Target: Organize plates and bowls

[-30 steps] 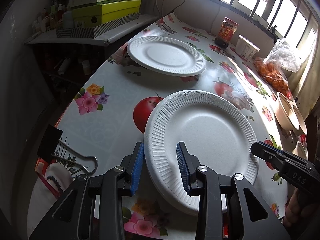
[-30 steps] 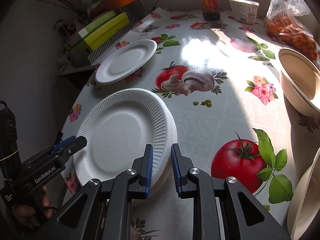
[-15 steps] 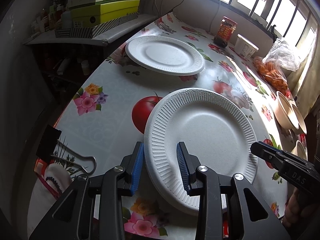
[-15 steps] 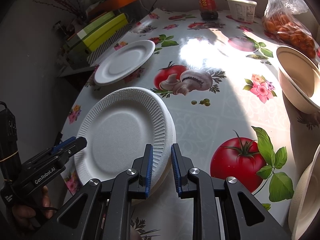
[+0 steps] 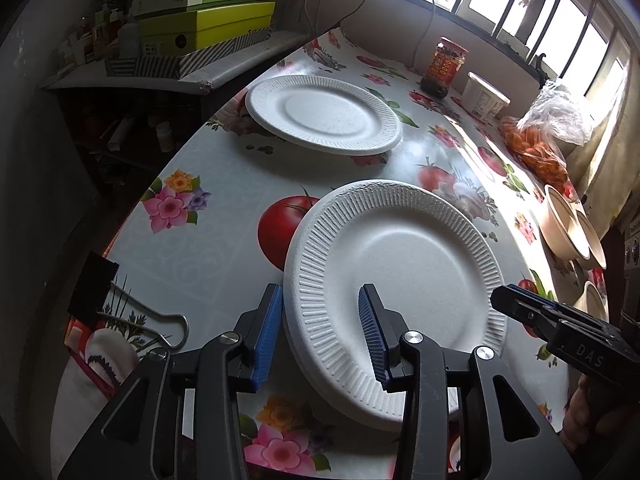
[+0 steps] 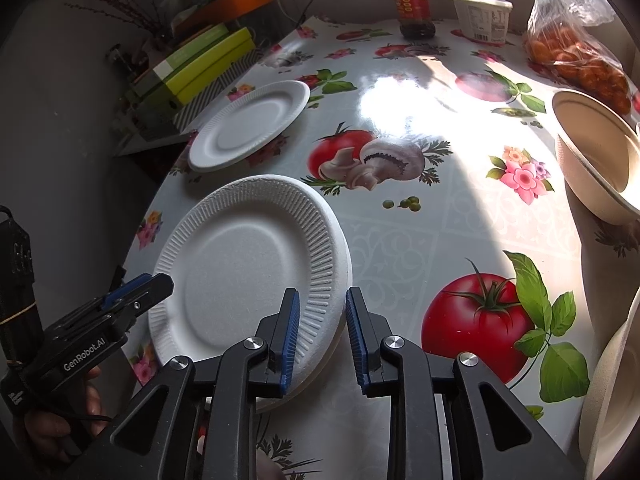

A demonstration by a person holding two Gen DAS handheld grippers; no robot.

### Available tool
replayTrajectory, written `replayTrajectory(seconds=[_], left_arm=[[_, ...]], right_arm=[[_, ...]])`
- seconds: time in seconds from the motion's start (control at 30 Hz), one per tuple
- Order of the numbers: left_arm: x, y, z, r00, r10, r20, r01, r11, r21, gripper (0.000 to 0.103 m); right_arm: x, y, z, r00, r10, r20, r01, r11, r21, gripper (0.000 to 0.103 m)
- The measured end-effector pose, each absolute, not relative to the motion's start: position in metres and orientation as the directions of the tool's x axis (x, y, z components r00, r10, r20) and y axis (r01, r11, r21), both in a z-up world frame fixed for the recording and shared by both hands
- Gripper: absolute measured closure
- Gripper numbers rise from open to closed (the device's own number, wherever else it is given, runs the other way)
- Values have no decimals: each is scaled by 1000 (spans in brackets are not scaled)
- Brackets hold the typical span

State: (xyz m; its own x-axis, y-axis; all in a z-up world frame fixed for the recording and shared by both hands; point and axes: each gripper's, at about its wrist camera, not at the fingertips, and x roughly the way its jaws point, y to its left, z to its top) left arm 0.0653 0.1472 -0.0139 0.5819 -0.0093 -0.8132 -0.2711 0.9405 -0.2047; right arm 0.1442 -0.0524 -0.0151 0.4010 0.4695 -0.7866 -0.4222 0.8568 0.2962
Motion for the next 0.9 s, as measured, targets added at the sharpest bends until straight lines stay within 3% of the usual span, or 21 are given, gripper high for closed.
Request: replayTrajectory(seconds=[0.3, 0.9], left_arm=[[64, 153, -7, 597, -2, -802, -279, 937, -210, 58], [86, 196, 17, 634, 1, -774, -310, 916, -253, 58]], right_arm=[[144, -54, -10, 431, 453, -781, -409, 869, 279, 67], [170, -48, 24, 488, 487, -725, -430, 856, 285, 66]])
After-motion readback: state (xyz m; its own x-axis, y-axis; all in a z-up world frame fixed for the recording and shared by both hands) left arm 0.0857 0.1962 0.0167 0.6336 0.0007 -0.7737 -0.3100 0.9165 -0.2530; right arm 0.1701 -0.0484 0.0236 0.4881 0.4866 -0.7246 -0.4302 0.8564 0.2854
